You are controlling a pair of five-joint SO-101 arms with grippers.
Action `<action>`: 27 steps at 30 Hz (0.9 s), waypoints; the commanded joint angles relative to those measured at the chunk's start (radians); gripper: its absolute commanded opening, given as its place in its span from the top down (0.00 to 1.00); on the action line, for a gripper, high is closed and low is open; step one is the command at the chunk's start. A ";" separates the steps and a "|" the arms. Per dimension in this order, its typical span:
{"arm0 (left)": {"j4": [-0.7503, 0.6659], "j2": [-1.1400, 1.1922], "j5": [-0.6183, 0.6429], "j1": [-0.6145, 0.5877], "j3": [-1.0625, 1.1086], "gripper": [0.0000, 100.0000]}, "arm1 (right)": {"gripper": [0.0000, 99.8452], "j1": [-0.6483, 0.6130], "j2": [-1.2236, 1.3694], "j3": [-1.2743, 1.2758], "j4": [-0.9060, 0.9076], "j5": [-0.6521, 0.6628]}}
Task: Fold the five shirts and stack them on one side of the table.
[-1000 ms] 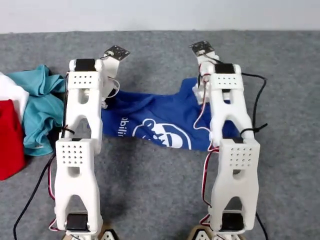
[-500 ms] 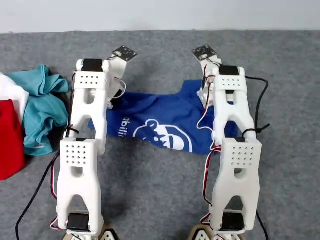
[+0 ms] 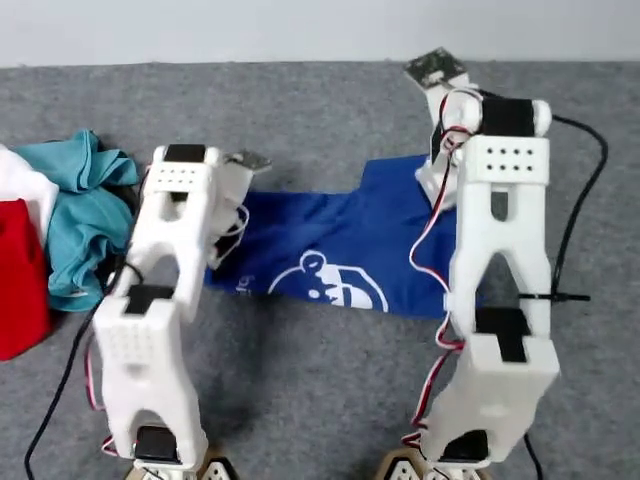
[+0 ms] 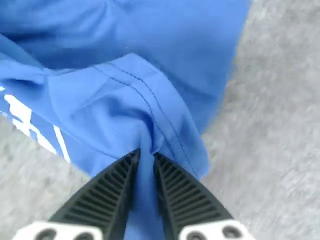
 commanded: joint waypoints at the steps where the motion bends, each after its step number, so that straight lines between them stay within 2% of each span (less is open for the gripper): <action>1: 0.023 -0.278 -0.005 -0.011 0.229 0.98 | 0.99 -0.025 -0.153 0.133 0.039 0.009; 6: 0.015 -0.540 -0.005 -0.011 0.367 0.98 | 0.99 -0.021 -0.340 0.250 0.012 0.009; 11: -0.107 -0.575 -0.003 -0.011 0.369 0.98 | 0.99 -0.021 -0.401 0.345 -0.166 0.003; 18: -0.282 -0.334 -0.003 -0.011 0.257 0.98 | 0.99 -0.018 -0.288 0.489 -0.567 0.009; 22: -0.318 -0.137 -0.002 -0.025 0.051 0.98 | 0.99 -0.018 -0.139 0.486 -0.786 0.009; 27: -0.288 0.092 0.003 -0.095 -0.260 0.98 | 0.99 -0.018 0.044 0.485 -0.990 0.011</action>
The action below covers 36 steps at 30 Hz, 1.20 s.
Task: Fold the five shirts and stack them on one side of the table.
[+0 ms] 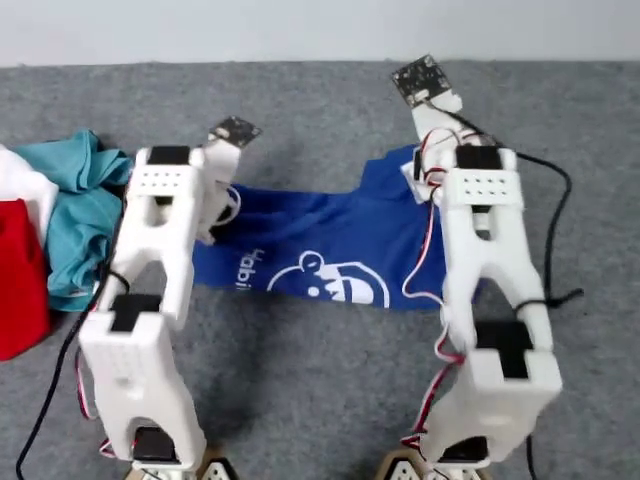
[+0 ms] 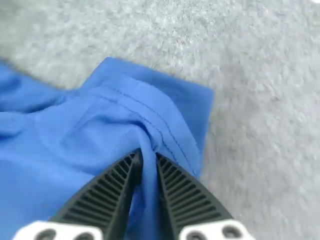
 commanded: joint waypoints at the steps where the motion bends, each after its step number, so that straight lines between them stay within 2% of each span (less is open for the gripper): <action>1: 0.037 0.126 0.003 -0.052 -0.246 0.98 | 0.99 0.004 0.085 -0.006 -0.143 0.011; 4: 0.086 0.252 0.003 -0.060 -0.395 0.98 | 0.99 0.007 0.163 -0.018 -0.199 0.008; 10: 0.104 0.451 0.005 -0.051 -0.656 0.98 | 0.98 0.054 0.292 -0.158 -0.194 0.006; 15: 0.255 0.542 0.005 -0.034 -0.869 0.98 | 0.86 0.070 0.392 -0.269 -0.125 0.006; 17: 0.330 0.552 0.005 -0.034 -0.958 0.97 | 0.85 0.070 0.432 -0.333 -0.079 0.006; 20: 0.328 0.529 0.041 -0.043 -1.013 0.89 | 0.85 0.070 0.460 -0.454 0.048 0.005; 23: 0.328 0.470 0.086 -0.037 -1.000 0.77 | 0.85 0.070 0.440 -0.629 0.248 0.003; 26: 0.328 0.414 0.089 -0.031 -0.989 0.71 | 0.85 0.070 0.423 -0.838 0.453 0.003; 32: 0.325 0.333 0.089 -0.044 -0.992 0.69 | 0.85 0.067 0.449 -1.151 0.768 0.008; 36: 0.330 0.290 0.129 -0.057 -0.895 0.69 | 0.85 0.068 0.463 -1.174 0.931 -0.002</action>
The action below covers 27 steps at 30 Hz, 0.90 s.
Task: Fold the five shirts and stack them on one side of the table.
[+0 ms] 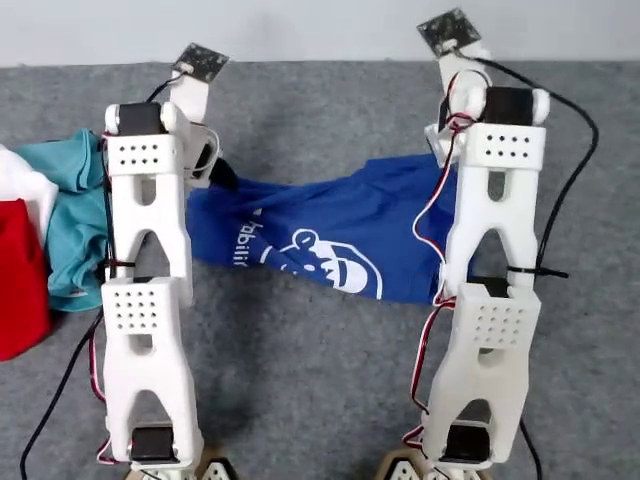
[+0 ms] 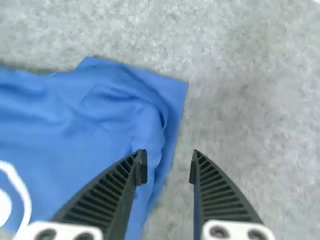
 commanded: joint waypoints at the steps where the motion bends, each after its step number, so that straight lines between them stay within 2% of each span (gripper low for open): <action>1: 0.021 -0.117 0.038 -0.012 0.127 0.69 | 0.85 0.018 -0.015 0.011 0.097 -0.025; 6: 0.018 -0.264 0.031 -0.034 0.544 0.69 | 0.85 0.045 -0.113 0.367 0.096 -0.089; 10: -0.008 -0.322 -0.046 -0.095 0.723 0.69 | 0.85 0.044 -0.185 0.605 0.088 -0.121; 15: -0.164 -0.322 -0.060 -0.158 0.842 0.69 | 0.85 0.047 -0.202 0.760 0.027 -0.163; 20: -0.313 -0.322 -0.058 -0.121 0.937 0.69 | 0.85 0.035 -0.202 0.961 -0.159 -0.178; 27: -0.416 -0.322 -0.058 -0.074 0.975 0.69 | 0.85 0.062 -0.202 1.166 -0.318 -0.164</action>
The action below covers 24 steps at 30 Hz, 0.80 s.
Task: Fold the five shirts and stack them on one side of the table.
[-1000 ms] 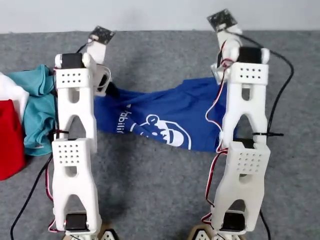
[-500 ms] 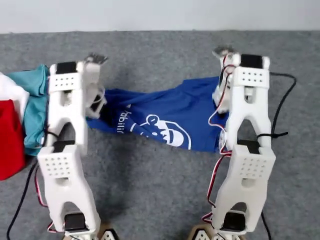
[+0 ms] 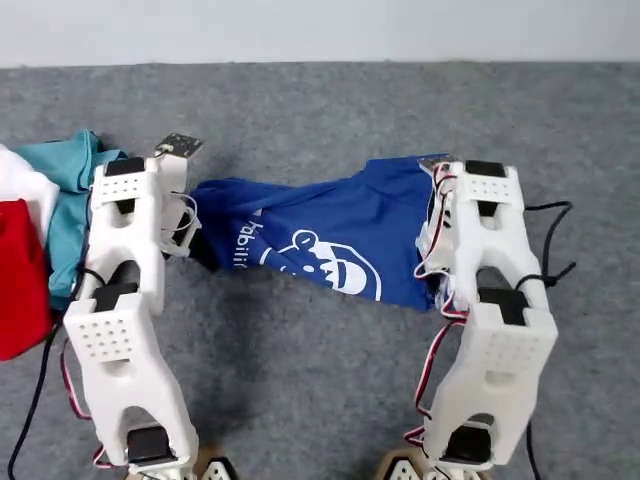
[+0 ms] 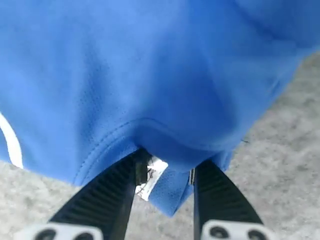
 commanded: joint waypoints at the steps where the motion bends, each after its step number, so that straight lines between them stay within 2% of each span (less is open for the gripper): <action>1: -0.084 -0.051 -0.008 0.035 -0.004 0.69 | 0.86 0.022 -0.001 0.063 -0.051 0.017; 5: -0.157 -0.052 0.066 0.032 -0.004 0.76 | 1.00 0.039 -0.001 0.068 -0.045 0.068; 8: -0.218 -0.052 0.133 0.029 -0.004 0.85 | 0.98 0.054 -0.001 0.068 -0.019 0.068; 13: -0.201 -0.052 0.169 0.031 -0.004 0.96 | 0.99 0.093 -0.001 0.068 0.013 0.069; 17: -0.118 -0.060 0.163 0.029 -0.004 0.96 | 0.99 0.137 -0.008 0.068 0.016 0.097; 19: -0.032 -0.064 0.153 0.028 -0.016 0.96 | 0.99 0.159 -0.012 0.063 0.053 0.138; 24: 0.229 -0.112 -0.064 -0.005 -0.099 0.96 | 0.99 0.243 -0.013 0.061 0.110 0.213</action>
